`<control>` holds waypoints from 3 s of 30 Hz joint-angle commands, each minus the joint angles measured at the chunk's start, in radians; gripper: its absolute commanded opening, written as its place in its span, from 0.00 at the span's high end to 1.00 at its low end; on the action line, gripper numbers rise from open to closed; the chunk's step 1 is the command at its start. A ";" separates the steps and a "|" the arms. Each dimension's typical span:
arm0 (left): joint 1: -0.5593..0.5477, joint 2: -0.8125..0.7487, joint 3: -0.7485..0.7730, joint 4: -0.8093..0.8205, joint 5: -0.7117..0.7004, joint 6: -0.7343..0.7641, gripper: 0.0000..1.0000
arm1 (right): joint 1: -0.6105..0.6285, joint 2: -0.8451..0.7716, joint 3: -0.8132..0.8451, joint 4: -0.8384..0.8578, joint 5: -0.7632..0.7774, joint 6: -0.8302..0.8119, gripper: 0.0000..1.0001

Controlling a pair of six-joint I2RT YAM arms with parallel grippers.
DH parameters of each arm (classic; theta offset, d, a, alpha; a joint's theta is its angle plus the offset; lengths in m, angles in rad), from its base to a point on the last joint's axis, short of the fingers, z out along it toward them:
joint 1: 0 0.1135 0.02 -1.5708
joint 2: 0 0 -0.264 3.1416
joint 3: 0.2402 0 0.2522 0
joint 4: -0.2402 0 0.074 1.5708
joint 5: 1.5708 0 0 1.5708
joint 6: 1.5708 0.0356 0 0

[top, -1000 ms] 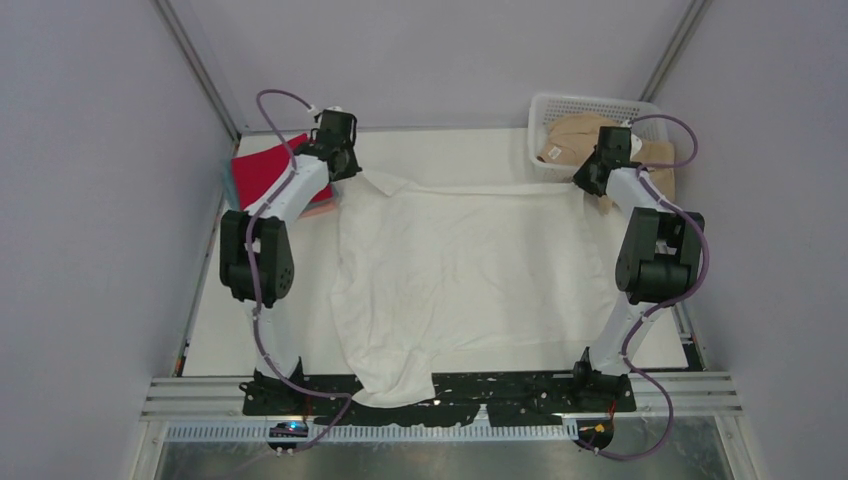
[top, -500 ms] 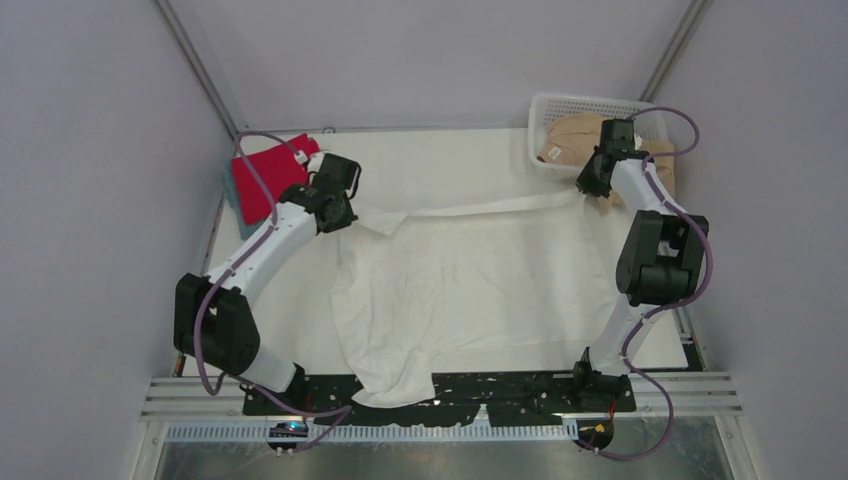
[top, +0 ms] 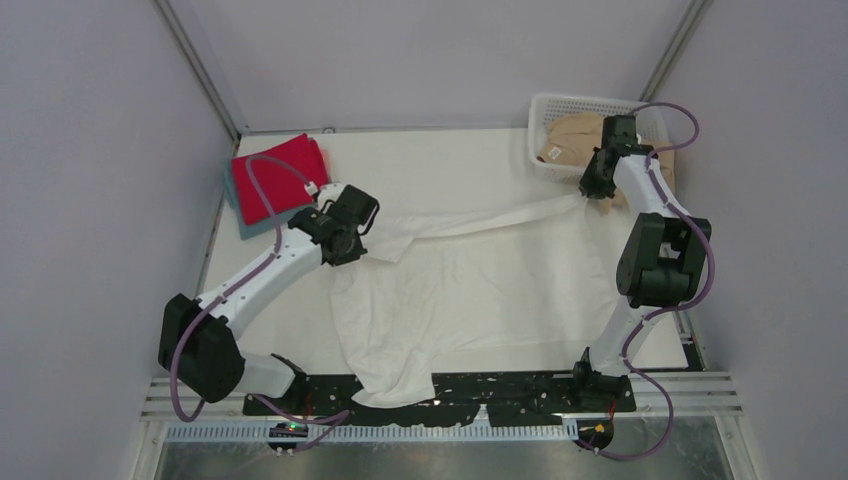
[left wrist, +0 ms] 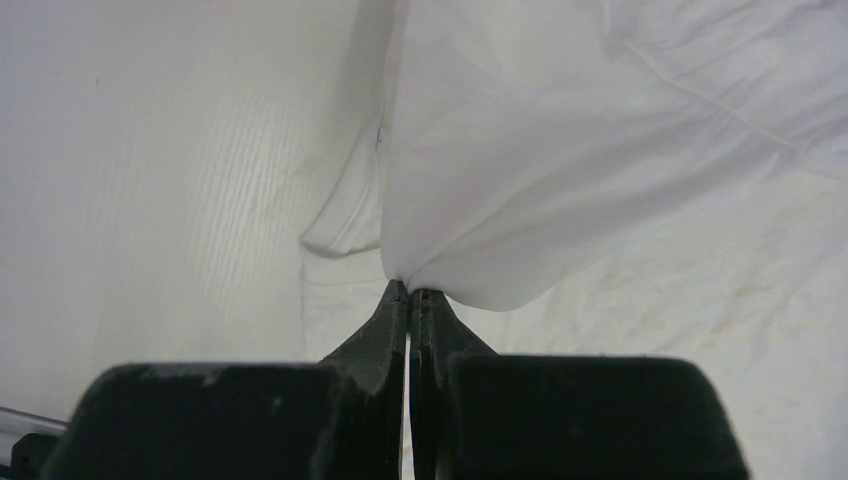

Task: Fold and stack the t-shirts
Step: Fold the flattened tshirt in 1/3 of the way, then grab the side of the flattened tshirt closest away from the robot with both arms

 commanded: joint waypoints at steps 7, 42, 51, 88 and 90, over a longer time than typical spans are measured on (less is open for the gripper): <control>-0.009 -0.063 -0.146 -0.064 0.057 -0.037 0.74 | 0.002 -0.045 0.016 -0.122 0.137 -0.053 0.52; 0.399 0.619 0.226 0.394 0.636 0.201 0.00 | 0.075 0.056 -0.240 0.292 -0.214 -0.052 0.05; 0.447 0.721 0.383 0.325 0.682 0.190 0.00 | 0.057 0.096 -0.217 0.329 -0.244 -0.017 0.05; -0.465 -0.382 -0.410 0.038 0.343 0.203 0.05 | 0.136 -0.539 -0.633 0.258 -0.105 0.016 0.05; -0.528 -0.366 -0.417 -0.018 0.342 0.176 0.06 | 0.137 -0.532 -0.631 0.259 -0.111 0.013 0.05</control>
